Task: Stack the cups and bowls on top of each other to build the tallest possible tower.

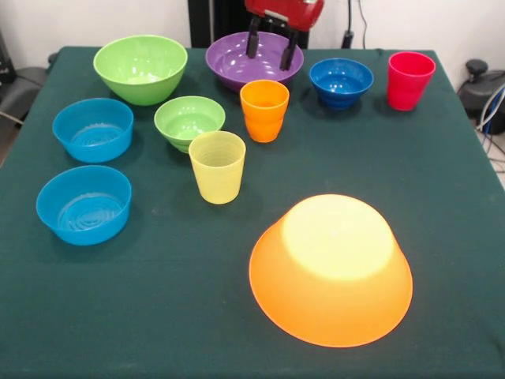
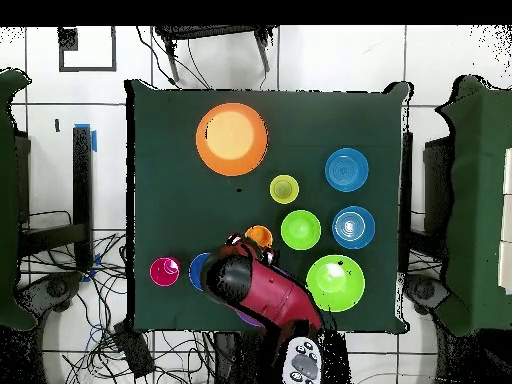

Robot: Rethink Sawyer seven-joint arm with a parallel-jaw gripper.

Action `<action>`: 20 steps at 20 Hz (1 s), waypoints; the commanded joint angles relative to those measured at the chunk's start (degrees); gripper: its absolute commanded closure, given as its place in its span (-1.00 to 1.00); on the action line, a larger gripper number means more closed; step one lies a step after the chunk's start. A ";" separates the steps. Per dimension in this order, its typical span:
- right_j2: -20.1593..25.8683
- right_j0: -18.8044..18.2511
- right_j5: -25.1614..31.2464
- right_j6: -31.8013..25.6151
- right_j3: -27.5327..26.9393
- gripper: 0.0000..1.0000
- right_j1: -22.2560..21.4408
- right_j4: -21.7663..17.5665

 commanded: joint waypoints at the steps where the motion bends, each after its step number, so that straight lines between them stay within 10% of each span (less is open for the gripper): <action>1: 12.46 -12.87 -5.32 -6.87 4.80 -1.00 -5.08 -18.50; 10: 4.94 -17.36 -9.48 1.26 4.51 -1.00 -1.39 -32.44; 20: 11.52 -26.33 -13.66 2.84 0.10 -1.00 6.22 -42.73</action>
